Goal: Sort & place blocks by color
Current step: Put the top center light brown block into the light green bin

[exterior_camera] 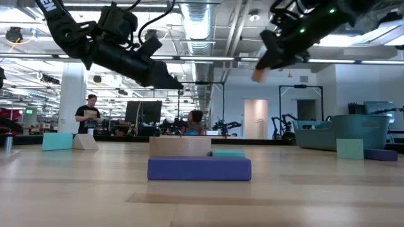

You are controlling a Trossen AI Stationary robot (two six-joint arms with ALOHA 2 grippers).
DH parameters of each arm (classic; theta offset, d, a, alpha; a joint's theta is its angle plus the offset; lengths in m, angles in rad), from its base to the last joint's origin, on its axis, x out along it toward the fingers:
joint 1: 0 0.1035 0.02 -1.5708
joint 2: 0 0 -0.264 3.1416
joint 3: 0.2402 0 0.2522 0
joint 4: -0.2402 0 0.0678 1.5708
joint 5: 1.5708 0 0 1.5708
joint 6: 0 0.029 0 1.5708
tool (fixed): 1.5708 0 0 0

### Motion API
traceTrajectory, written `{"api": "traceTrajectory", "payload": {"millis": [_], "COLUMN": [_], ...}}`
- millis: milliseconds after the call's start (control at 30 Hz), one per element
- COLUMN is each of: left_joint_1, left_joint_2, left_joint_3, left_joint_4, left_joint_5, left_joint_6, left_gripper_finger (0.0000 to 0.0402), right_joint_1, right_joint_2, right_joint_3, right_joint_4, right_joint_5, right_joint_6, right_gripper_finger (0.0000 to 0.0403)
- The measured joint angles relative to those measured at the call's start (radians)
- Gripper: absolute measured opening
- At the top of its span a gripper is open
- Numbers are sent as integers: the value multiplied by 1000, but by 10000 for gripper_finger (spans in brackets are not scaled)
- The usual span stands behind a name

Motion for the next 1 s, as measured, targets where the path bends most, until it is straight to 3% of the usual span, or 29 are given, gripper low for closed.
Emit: {"api": "traceTrajectory", "payload": {"millis": [167,433,767,1000], "left_joint_1": [35,37,37,37], "left_joint_2": [6,33,32,32], "left_joint_3": [0,0,0,0], "left_joint_4": [10,64,72,56], "left_joint_5": [137,136,128,103], "left_joint_6": [-41,-59,-76,-79], "left_gripper_finger": [265,265,265,265], "right_joint_1": [-14,-54,-158,-224], "right_joint_2": [-86,-134,-123,-7], "right_joint_3": [0,0,0,0], "right_joint_4": [-254,-582,-771,-810], "right_joint_5": [-23,-95,-79,-136], "right_joint_6": [222,503,606,636], "right_gripper_finger": [130,133,134,150]}}
